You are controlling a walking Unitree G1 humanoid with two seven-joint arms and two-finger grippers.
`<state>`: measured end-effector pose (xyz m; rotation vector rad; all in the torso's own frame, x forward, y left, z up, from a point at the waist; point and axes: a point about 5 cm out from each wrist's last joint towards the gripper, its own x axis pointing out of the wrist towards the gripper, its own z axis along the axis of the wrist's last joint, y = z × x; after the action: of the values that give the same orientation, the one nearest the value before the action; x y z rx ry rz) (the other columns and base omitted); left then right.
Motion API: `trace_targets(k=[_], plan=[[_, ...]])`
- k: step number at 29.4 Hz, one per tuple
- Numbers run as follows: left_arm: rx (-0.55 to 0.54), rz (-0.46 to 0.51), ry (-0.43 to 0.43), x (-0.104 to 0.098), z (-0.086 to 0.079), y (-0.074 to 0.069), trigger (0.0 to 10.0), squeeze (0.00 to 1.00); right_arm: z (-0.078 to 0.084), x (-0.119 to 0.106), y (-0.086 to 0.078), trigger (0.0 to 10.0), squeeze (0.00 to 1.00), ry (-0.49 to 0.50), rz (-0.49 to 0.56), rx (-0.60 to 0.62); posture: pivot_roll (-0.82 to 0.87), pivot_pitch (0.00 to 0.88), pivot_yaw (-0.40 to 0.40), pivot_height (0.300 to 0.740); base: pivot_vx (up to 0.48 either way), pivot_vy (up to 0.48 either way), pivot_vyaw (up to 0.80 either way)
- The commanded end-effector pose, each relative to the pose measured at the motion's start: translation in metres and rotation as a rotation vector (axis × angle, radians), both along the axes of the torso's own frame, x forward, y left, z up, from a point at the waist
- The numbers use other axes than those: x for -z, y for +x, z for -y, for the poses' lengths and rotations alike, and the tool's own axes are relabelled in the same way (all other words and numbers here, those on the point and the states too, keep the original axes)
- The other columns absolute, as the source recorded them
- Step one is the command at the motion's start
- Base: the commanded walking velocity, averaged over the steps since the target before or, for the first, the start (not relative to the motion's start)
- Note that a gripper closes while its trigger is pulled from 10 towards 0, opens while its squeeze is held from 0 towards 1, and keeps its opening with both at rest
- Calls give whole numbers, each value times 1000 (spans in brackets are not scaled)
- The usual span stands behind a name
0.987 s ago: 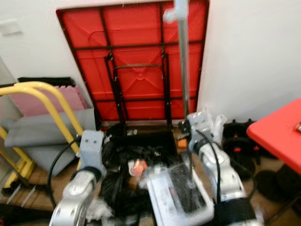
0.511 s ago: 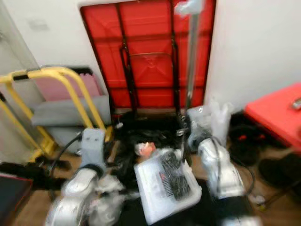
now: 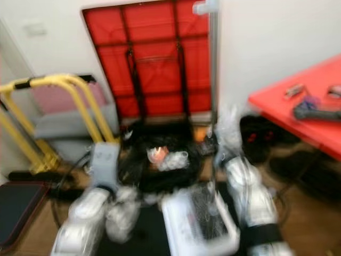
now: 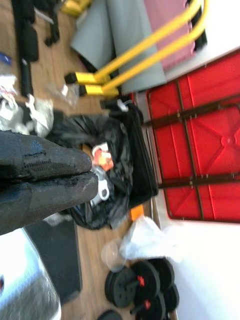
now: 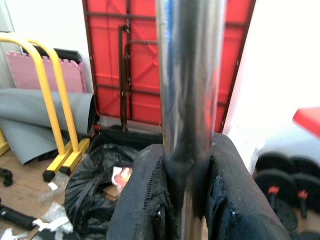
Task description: Sweep floor
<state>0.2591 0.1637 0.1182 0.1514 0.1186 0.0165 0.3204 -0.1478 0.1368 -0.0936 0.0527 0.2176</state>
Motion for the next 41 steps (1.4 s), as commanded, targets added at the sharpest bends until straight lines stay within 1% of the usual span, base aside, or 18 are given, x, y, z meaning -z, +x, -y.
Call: trace_targets(k=[1, 10, 11, 16, 26, 32, 36, 41], plan=[[-20, 4, -2, 0, -1, 0, 10000, 0, -6, -23, 4, 10000, 0, 29, 101, -21, -134, 0, 20, 740, 0, 0, 0], [-13, 13, 5, -1, -2, 0, 10000, 0, -4, -26, 7, 10000, 0, 36, 106, 9, -132, 0, 22, 740, 0, 0, 0], [-12, 14, 8, -1, -3, -1, 10000, 0, -3, -27, 9, 10000, 0, 31, 100, 30, -130, 0, 24, 740, 0, 0, 0], [-5, 19, 13, -2, -3, -2, 10000, 0, 3, -33, 17, 10000, 0, 45, 120, 74, -126, 0, 28, 720, 0, 0, 0], [2, 20, 18, -3, -3, -3, 10000, 0, 10, -41, 22, 10000, 0, 25, 191, 145, -119, 0, 34, 690, 0, 0, 0], [4, 19, 20, -3, -3, -3, 10000, 0, 9, -43, 24, 10000, 0, 33, 199, 153, -118, 0, 34, 680, 0, 0, 0], [5, 18, 20, -4, -4, -4, 10000, 0, 7, -43, 24, 10000, 0, 38, 214, 165, -112, 0, 36, 660, 0, 0, 0], [5, 18, 20, -4, -5, -4, 10000, 0, 6, -44, 24, 10000, 0, 44, 233, 173, -111, 0, 38, 645, 0, 0, 0]])
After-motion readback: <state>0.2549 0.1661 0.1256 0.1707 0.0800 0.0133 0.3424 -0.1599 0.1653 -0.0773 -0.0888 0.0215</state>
